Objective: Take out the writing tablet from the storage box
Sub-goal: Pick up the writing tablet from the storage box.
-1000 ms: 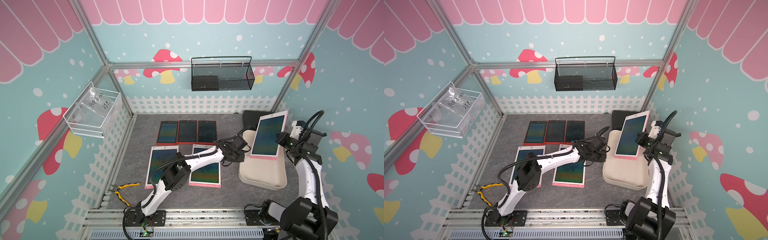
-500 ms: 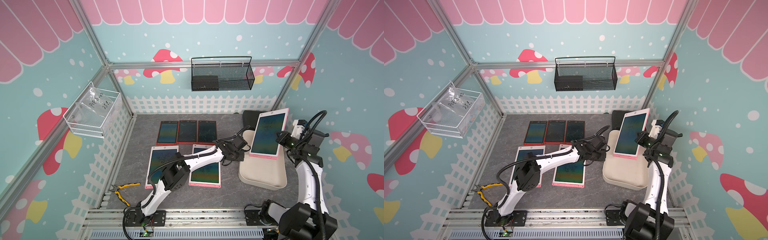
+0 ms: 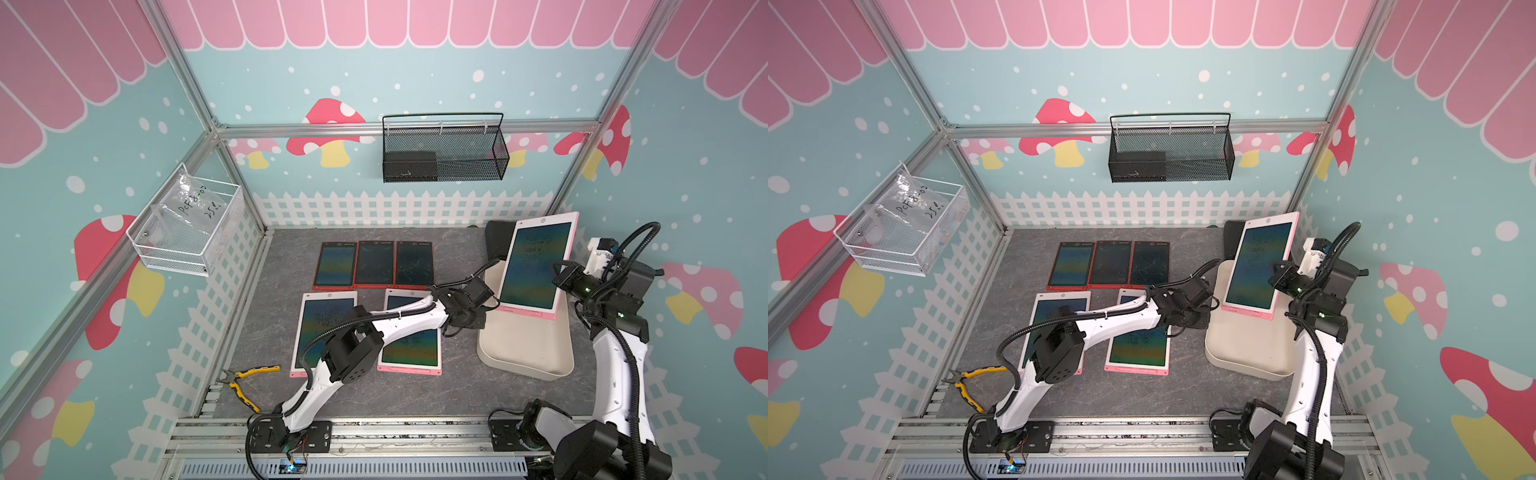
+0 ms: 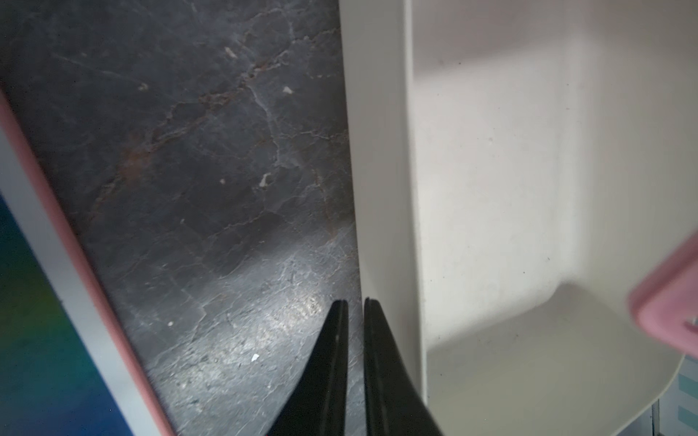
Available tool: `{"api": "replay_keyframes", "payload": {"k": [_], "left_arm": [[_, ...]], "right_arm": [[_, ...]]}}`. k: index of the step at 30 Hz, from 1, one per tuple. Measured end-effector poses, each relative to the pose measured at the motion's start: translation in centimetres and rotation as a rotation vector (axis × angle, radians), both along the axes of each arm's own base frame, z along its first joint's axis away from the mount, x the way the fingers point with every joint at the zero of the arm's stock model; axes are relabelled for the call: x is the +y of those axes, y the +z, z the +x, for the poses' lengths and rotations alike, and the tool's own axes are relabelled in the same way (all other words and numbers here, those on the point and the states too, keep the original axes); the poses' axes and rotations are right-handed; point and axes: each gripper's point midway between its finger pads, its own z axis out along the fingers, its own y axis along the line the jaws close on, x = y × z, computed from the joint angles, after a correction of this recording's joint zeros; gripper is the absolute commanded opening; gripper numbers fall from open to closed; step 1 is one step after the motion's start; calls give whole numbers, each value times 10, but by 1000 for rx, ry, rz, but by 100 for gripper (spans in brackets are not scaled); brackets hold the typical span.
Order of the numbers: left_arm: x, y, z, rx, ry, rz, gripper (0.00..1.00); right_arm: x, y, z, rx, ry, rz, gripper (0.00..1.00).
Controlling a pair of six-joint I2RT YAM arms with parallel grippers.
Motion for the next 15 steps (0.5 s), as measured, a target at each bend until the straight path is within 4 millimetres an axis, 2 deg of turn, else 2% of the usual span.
{"api": "replay_keyframes", "payload": {"k": [7, 10, 15], "left_arm": [[-21, -15, -21, 23, -52, 2, 13], [-23, -19, -29, 30, -66, 14, 13], [-22, -22, -31, 24, -66, 25, 13]], "right_arm": [[4, -3, -2, 10, 12, 12, 2], [6, -4, -3, 16, 17, 17, 2], [10, -7, -2, 22, 30, 19, 2]]}}
